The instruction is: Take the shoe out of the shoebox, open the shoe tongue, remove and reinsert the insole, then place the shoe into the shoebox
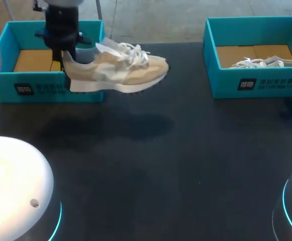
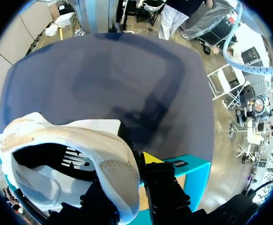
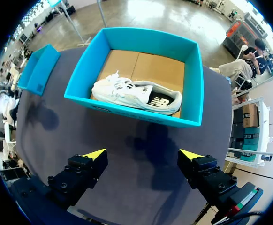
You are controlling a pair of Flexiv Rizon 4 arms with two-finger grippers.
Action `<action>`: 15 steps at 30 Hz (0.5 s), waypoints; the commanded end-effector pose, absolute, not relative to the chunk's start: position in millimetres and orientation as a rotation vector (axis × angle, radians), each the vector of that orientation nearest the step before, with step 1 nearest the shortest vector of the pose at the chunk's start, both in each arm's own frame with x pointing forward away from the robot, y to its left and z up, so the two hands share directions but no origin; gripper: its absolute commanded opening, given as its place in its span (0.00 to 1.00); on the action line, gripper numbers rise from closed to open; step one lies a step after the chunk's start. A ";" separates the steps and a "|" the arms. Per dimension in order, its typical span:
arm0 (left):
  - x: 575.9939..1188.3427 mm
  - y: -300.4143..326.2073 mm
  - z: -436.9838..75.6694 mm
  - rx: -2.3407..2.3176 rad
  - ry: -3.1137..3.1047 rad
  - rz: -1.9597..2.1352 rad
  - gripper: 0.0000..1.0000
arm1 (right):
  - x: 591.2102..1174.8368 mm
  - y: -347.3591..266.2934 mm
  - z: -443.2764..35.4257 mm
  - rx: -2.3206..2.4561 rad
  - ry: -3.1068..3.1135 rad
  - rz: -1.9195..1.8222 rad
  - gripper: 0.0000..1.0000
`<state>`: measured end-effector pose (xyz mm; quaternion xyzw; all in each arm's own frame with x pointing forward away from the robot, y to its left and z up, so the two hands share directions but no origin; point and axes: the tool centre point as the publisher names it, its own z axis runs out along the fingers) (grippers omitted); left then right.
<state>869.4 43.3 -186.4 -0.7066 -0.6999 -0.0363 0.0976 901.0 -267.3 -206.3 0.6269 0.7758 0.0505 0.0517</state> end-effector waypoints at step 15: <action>817.1 -3.1 -206.6 -2.154 -2.067 -0.246 0.00 | 901.2 -267.6 -206.4 1.907 2.361 0.155 1.00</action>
